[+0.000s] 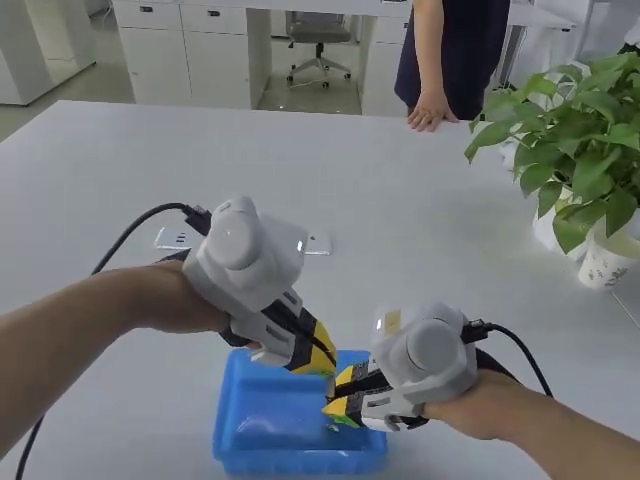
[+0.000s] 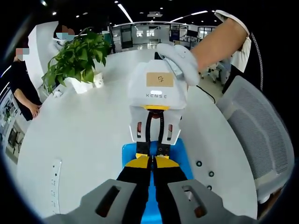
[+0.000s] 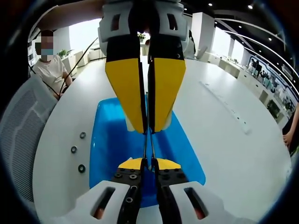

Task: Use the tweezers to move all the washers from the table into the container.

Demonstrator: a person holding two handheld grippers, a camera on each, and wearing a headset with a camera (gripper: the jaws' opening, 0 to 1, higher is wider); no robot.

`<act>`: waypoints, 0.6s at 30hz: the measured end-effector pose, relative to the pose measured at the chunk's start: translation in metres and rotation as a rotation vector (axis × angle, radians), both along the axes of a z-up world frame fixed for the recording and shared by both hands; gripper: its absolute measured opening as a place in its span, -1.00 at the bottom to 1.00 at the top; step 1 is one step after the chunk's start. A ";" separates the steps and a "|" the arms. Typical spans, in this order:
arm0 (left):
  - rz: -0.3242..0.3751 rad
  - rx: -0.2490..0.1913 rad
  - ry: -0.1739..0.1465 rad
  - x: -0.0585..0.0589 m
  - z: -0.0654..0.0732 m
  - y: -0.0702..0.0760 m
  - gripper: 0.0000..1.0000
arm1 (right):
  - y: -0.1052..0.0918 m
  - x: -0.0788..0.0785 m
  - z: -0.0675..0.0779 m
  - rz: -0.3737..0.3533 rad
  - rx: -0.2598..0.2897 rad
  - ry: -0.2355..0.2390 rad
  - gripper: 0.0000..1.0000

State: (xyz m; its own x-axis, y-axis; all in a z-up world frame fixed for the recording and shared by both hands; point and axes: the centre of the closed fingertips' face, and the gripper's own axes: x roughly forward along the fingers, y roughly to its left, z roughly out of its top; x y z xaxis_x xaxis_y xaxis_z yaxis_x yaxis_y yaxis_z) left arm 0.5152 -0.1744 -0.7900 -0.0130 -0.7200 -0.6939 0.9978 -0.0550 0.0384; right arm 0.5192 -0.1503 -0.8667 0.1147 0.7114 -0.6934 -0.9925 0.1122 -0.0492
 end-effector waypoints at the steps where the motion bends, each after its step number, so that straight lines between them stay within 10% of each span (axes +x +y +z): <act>1: 0.000 0.001 0.001 0.000 0.000 0.000 -0.90 | 0.000 0.000 0.000 0.001 0.000 0.000 -0.80; 18: -0.007 0.002 -0.012 -0.003 0.006 -0.002 -0.90 | -0.002 -0.001 0.006 0.007 -0.005 -0.022 -0.79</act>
State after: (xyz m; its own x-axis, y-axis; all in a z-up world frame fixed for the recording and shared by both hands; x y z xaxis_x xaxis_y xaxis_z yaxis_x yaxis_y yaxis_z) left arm 0.5123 -0.1760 -0.7838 -0.0092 -0.7187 -0.6952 0.9968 -0.0617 0.0506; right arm 0.5185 -0.1525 -0.8604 0.1253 0.7088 -0.6942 -0.9919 0.1053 -0.0715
